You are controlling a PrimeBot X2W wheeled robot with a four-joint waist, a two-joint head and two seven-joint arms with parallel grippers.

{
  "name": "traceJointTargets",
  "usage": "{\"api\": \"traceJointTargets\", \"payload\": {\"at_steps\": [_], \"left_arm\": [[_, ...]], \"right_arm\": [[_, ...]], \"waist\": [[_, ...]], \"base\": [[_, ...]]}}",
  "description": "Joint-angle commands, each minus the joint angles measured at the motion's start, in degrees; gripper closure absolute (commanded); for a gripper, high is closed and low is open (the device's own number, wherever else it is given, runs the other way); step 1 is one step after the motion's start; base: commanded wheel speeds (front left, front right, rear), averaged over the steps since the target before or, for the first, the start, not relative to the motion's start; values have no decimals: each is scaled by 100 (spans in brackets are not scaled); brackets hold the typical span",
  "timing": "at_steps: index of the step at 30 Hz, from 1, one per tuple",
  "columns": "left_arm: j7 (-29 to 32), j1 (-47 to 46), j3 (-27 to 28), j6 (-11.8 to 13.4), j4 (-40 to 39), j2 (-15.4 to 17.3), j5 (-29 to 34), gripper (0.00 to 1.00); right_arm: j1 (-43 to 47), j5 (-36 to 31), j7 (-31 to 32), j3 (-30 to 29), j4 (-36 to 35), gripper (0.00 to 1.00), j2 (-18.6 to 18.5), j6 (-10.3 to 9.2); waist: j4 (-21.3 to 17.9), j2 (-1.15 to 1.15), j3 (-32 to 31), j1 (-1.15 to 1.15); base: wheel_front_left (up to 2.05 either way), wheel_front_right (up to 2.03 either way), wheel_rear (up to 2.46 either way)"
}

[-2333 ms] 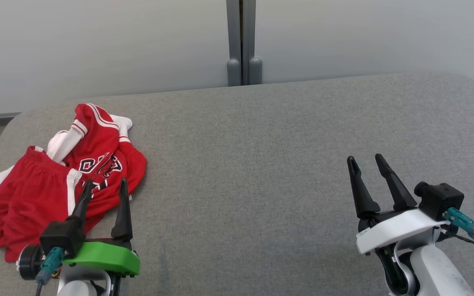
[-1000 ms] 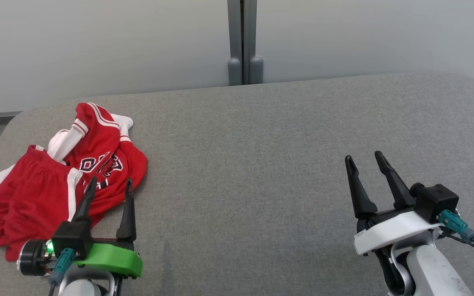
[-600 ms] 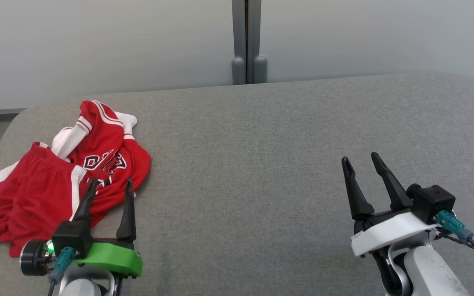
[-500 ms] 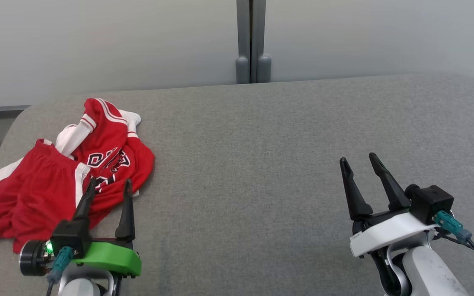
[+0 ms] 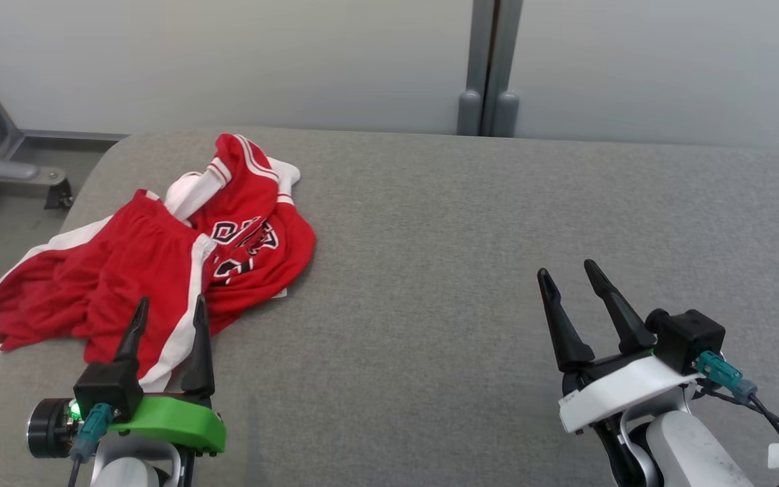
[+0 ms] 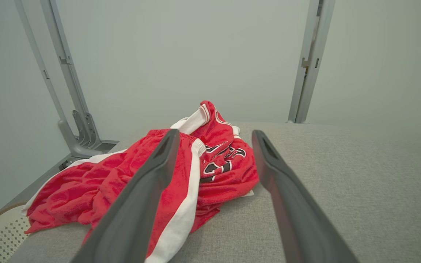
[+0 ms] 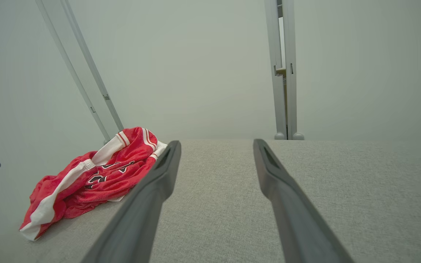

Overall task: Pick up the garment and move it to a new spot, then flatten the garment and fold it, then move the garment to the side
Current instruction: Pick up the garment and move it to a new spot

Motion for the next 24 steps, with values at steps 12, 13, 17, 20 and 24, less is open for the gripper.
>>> {"api": "traceJointTargets", "payload": {"at_steps": [12,13,17,20,24], "left_arm": [[-2,-28,157,0,125,69,-29,0],[-2,-24,173,0,136,71,-39,0],[-2,-7,217,0,166,67,-60,0],[-2,-17,246,-3,199,70,-77,0],[-2,-22,302,-5,289,68,-139,0]], "right_arm": [[-69,146,-19,316,63,0,-30,0],[-78,160,-19,345,62,0,-29,0],[-115,192,-19,433,69,0,-42,0],[-127,207,-19,472,74,0,-39,0],[-145,215,-19,523,84,0,-35,0]], "waist": [[1338,0,-35,0],[1394,0,-36,0],[1568,0,-34,0],[1620,0,-30,0],[1607,0,-25,0]], "base": [[0,0,0],[0,0,0],[0,0,0],[0,0,0],[0,0,0]]}}
